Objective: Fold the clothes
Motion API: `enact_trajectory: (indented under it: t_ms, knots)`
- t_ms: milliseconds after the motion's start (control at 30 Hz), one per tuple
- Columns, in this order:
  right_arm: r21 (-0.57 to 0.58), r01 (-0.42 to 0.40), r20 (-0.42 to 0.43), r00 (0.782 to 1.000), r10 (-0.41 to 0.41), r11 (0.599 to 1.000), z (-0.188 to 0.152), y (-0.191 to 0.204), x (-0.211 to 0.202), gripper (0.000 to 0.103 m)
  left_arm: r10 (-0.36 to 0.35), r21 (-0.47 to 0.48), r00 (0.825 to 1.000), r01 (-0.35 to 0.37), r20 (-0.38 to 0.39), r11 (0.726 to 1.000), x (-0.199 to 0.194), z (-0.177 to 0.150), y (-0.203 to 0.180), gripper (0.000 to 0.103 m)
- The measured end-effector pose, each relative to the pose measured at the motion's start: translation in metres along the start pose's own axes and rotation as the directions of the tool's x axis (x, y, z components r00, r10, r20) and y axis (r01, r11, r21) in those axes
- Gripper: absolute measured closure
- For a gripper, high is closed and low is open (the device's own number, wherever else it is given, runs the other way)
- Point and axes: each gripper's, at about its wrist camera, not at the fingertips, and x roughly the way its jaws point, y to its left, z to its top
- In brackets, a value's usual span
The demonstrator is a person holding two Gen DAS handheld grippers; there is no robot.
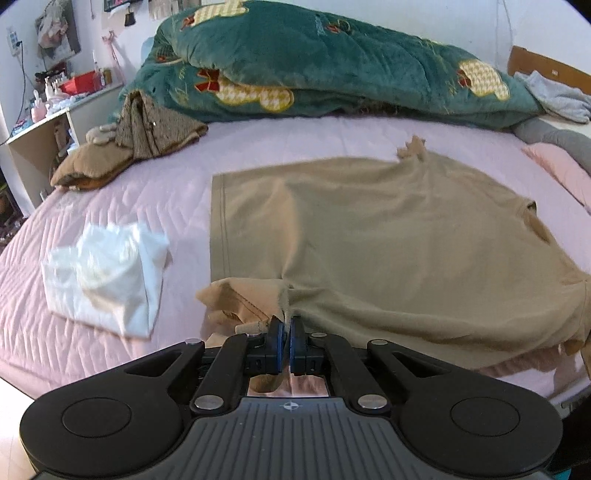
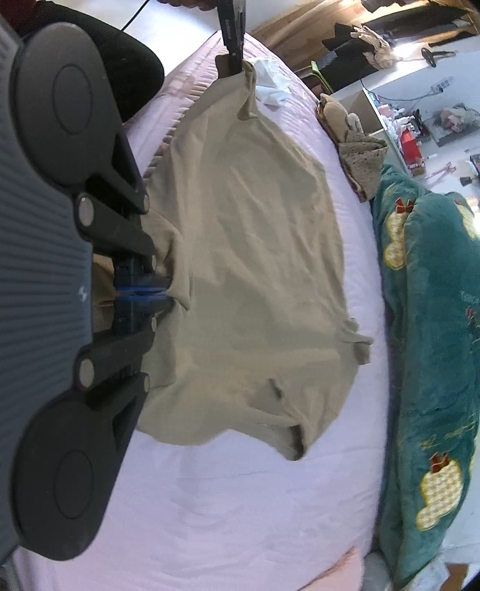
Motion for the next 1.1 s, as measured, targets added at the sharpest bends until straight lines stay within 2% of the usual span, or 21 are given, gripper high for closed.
enact_trajectory:
  t_ms: [300, 767, 967, 1000, 1100]
  knots:
    - [-0.071, 0.016, 0.028, 1.000, -0.014, 0.997, 0.077, -0.018, 0.019, 0.100, 0.025, -0.012, 1.000, -0.025, 0.009, 1.000, 0.032, 0.063, 0.010, 0.099]
    - [-0.093, 0.012, -0.006, 1.000, -0.013, 0.996, 0.164, -0.063, 0.111, 0.100, 0.072, -0.030, 0.997, -0.073, -0.030, 0.997, 0.135, 0.147, 0.013, 0.099]
    - [-0.105, 0.004, -0.070, 0.997, -0.012, 0.995, 0.180, -0.077, 0.164, 0.100, 0.099, 0.008, 0.993, -0.098, -0.065, 0.995, 0.183, 0.154, 0.008, 0.096]
    - [-0.104, 0.001, -0.088, 0.996, -0.011, 0.995, 0.180, -0.078, 0.172, 0.100, 0.108, 0.017, 0.992, -0.107, -0.067, 0.994, 0.187, 0.152, 0.006, 0.089]
    - [-0.087, 0.004, -0.124, 0.992, -0.015, 0.996, 0.181, -0.085, 0.188, 0.092, 0.132, 0.037, 0.989, -0.130, -0.072, 0.991, 0.196, 0.149, 0.004, 0.084]
